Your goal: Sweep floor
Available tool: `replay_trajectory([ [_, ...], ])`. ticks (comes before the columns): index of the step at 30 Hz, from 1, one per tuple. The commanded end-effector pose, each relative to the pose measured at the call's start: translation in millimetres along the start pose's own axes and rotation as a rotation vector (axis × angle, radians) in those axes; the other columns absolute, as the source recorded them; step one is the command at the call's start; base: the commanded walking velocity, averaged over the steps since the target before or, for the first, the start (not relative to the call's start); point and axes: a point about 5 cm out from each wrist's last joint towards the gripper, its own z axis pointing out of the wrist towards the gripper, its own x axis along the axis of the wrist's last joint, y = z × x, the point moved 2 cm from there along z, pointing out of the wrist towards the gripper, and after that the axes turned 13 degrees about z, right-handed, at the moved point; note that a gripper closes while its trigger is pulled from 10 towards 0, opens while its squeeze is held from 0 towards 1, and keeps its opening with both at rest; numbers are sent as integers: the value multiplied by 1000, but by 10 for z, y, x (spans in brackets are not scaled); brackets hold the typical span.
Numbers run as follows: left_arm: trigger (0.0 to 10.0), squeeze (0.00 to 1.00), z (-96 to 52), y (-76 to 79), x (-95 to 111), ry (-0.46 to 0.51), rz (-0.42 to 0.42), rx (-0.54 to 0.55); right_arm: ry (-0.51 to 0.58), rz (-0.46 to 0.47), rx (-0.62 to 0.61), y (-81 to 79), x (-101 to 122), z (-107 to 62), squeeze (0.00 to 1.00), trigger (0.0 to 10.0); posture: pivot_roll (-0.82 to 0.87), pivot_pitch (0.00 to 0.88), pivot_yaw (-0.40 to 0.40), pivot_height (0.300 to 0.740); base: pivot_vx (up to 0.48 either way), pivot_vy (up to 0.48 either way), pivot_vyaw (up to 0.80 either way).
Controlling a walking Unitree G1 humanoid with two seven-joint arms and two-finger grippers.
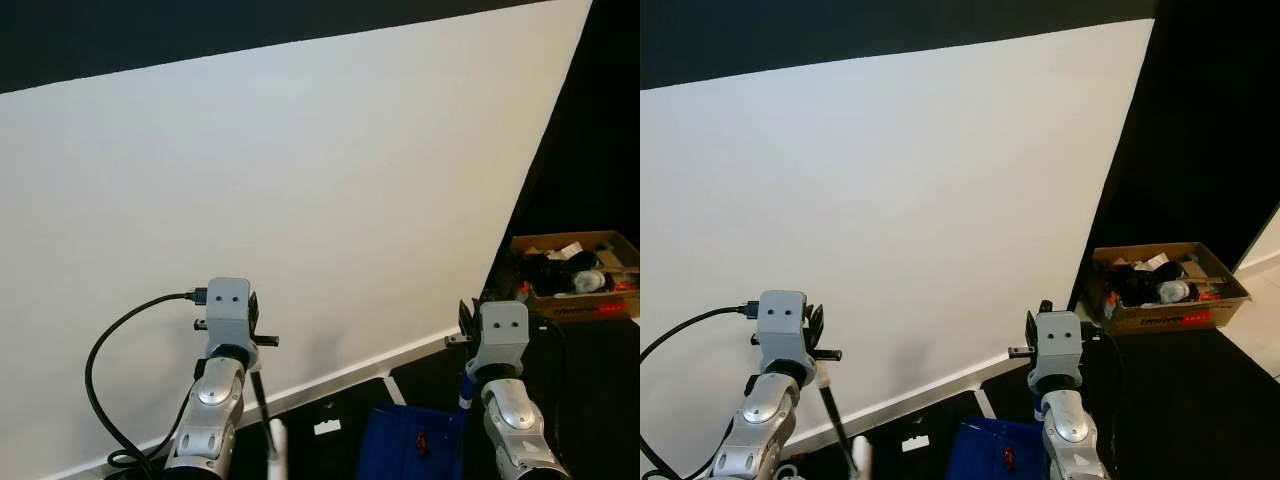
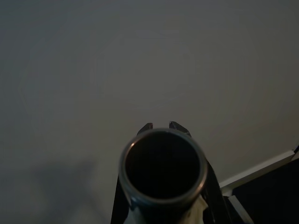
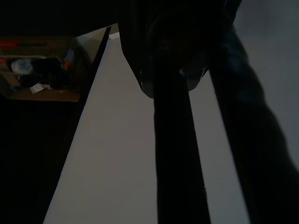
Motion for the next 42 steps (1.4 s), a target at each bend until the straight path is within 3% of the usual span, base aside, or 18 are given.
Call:
replay_trajectory([
  [1, 10000, 0, 24, -74, 38, 10, 40, 11, 44, -10, 26, -29, 88, 43, 0, 10000, 54, 60, 82, 740, 0, 0, 0],
  [4, 10000, 0, 27, -83, 44, 11, 41, 12, 50, -7, 33, -37, 102, 53, 0, 10000, 54, 60, 82, 740, 0, 0, 0],
  [13, 10000, 0, 121, -295, 164, 26, 84, 20, 54, -47, 91, -52, 177, 149, 0, 10000, 92, 171, 151, 740, 0, 0, 0],
  [17, 10000, 0, 252, -495, 311, 40, 133, 24, 76, -28, 137, -101, 273, 238, 0, 10000, 117, 210, 185, 740, 0, 0, 0],
  [21, 10000, 0, 329, -600, 378, 43, 151, 33, 90, -39, 162, -136, 347, 310, 0, 10000, 121, 234, 194, 740, 0, 0, 0],
  [25, 10000, 0, 359, -626, 397, 41, 151, 37, 91, -47, 168, -137, 370, 339, 0, 10000, 122, 246, 194, 740, 0, 0, 0],
  [29, 10000, 0, 430, -626, 423, 25, 116, 46, 85, -131, 188, -106, 420, 395, 0, 10000, 118, 262, 191, 740, 0, 0, 0],
  [38, 10000, 0, 443, -581, 423, 37, 47, 60, 116, -116, 187, 6, 520, 424, 0, 10000, 93, 308, 167, 740, 0, 0, 0],
  [42, 10000, 0, 479, -591, 448, 80, -5, 75, 147, -127, 195, -58, 573, 471, 0, 10000, 85, 329, 152, 740, 0, 0, 0],
])
